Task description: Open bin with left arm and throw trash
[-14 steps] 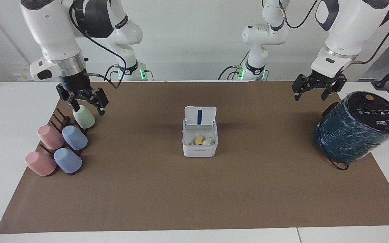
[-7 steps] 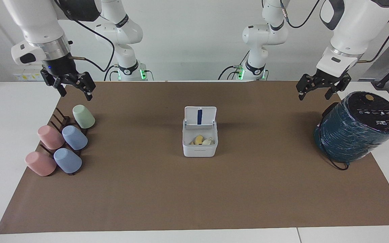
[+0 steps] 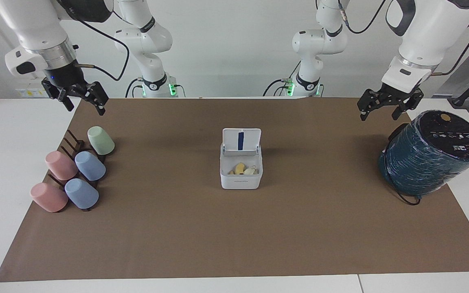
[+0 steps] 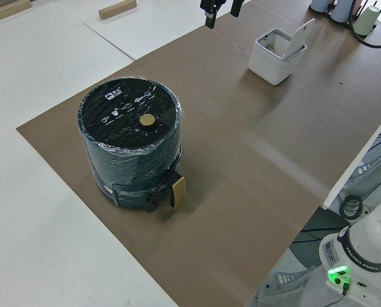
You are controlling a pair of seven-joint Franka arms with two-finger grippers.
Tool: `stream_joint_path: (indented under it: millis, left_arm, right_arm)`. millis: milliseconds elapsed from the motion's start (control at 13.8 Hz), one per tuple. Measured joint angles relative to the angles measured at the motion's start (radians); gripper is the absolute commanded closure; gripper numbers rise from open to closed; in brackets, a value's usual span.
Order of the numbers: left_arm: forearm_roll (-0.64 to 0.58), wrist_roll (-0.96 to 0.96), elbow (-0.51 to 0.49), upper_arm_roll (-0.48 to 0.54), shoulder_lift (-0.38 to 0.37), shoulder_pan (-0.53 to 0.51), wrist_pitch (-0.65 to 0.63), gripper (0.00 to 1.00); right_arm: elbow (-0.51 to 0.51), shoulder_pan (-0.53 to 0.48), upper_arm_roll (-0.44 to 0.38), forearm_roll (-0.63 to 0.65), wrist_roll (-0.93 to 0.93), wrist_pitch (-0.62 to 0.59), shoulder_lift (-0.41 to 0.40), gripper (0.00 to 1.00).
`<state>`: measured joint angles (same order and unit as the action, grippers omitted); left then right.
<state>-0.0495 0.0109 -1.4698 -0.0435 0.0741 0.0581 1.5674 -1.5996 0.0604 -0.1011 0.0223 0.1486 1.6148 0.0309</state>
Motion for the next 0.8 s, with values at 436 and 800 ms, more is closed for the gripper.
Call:
stream_joint_path:
  millis: [436,800]
  left_arm:
    - [0.002,0.000,-0.001,-0.062,-0.005,-0.066,0.000,0.00]
    - [0.002,0.000,-0.002,-0.068,-0.005,-0.066,0.000,0.00]
  right_arm:
    - [0.020,0.001,0.000,-0.001,0.000,-0.082,0.016,0.00]
    - [0.020,0.002,0.000,-0.001,0.000,-0.083,0.017,0.00]
